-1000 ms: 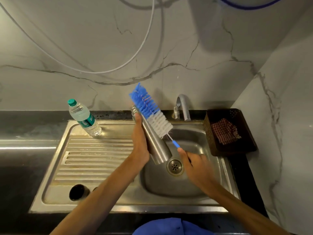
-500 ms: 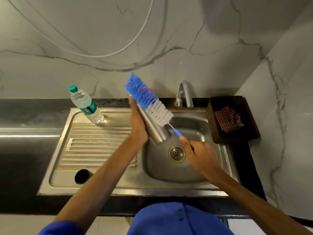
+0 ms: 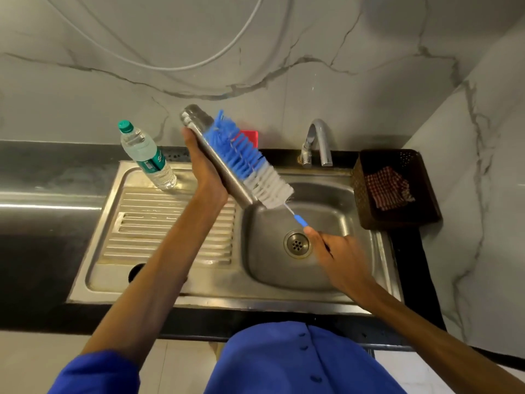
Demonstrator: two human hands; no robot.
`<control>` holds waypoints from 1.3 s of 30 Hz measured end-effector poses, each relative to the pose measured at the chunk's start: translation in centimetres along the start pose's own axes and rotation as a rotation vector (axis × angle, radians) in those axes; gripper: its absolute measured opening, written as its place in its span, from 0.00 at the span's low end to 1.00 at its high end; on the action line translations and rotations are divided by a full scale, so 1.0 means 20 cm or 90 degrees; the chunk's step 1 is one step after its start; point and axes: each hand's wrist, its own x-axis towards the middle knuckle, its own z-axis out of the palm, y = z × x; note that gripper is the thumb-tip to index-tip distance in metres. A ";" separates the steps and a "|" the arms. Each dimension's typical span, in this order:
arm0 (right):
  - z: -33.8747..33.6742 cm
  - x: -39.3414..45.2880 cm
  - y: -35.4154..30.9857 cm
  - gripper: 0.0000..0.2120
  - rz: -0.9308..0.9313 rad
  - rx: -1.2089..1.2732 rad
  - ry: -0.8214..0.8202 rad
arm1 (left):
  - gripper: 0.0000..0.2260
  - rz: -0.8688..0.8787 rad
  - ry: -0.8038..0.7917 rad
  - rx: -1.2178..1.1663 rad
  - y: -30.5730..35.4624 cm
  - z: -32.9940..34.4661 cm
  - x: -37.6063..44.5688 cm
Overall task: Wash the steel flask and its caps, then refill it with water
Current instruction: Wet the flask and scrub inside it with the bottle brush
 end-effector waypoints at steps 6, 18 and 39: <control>-0.03 0.25 -0.16 0.32 0.037 0.018 0.043 | 0.37 -0.067 -0.102 0.044 -0.20 0.10 -0.17; -0.08 0.26 -0.11 0.32 0.087 -0.044 0.024 | 0.36 -0.060 -0.143 0.083 -0.12 0.10 -0.17; 0.05 -0.02 0.04 0.24 0.009 0.022 -0.020 | 0.38 0.047 0.006 -0.080 0.04 -0.10 0.05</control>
